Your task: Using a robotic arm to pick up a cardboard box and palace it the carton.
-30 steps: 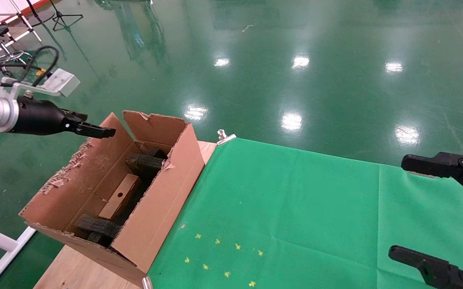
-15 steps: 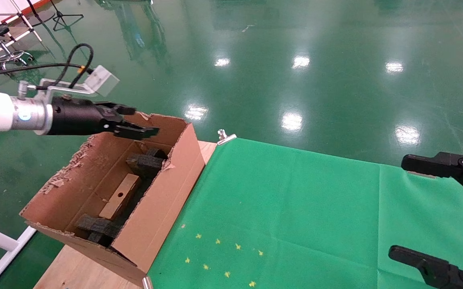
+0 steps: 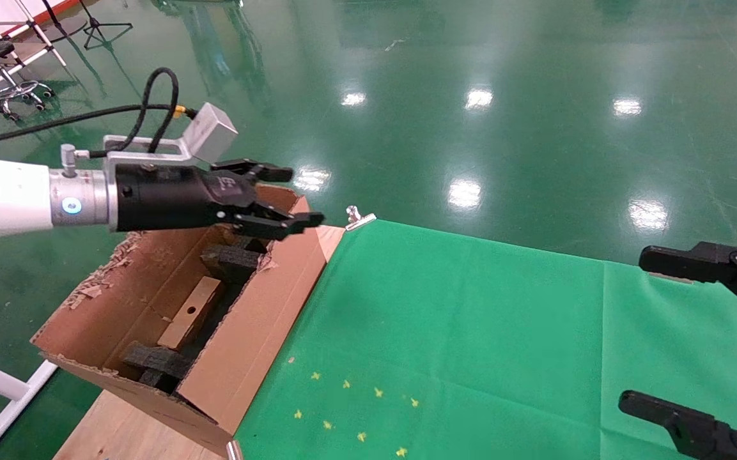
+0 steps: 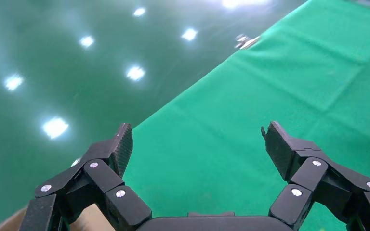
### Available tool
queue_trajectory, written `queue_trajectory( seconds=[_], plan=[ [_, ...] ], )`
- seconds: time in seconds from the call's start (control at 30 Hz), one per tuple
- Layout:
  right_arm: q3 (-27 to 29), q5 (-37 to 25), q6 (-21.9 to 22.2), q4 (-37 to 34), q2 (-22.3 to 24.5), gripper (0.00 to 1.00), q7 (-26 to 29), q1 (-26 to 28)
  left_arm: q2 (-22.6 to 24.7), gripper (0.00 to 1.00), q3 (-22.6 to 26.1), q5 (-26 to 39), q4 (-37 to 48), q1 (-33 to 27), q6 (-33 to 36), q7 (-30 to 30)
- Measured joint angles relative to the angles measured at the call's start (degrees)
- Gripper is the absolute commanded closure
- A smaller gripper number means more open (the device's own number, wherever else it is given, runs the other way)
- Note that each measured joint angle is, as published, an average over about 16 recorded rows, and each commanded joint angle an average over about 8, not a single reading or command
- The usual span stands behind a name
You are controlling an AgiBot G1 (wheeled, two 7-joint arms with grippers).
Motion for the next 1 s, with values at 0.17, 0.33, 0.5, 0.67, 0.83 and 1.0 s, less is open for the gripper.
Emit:
queue_trajectory(
  seconds=[0.17,0.33,0.5,0.67,0.83,1.0],
  plan=[
    [0.0,0.0,0.0,0.0,0.0,0.0,0.0,0.0,-0.19,0.0,-1.49,-5.54,-4.48,3.67,1.41,1.38],
    [-0.01,0.0,0.0,0.0,0.0,0.0,0.0,0.0,-0.38,0.0,-2.98,-11.13,-8.99,7.37,2.83,2.77],
    [-0.01,0.01,0.0,0.0,0.0,0.0,0.0,0.0,-0.57,0.0,-4.46,-16.65,-13.45,11.03,4.24,4.15],
    [-0.01,0.01,0.0,0.0,0.0,0.0,-0.01,0.0,-0.77,0.0,-5.96,-22.22,-17.95,14.71,5.66,5.54],
    [-0.01,0.01,0.01,0.0,0.01,0.0,-0.01,0.0,-0.94,0.0,-7.31,-27.28,-22.05,18.07,6.95,6.79],
    [-0.01,0.01,0.01,-0.01,0.01,0.0,-0.01,0.0,-1.07,0.0,-8.37,-31.21,-25.22,20.68,7.97,7.7]
  ],
)
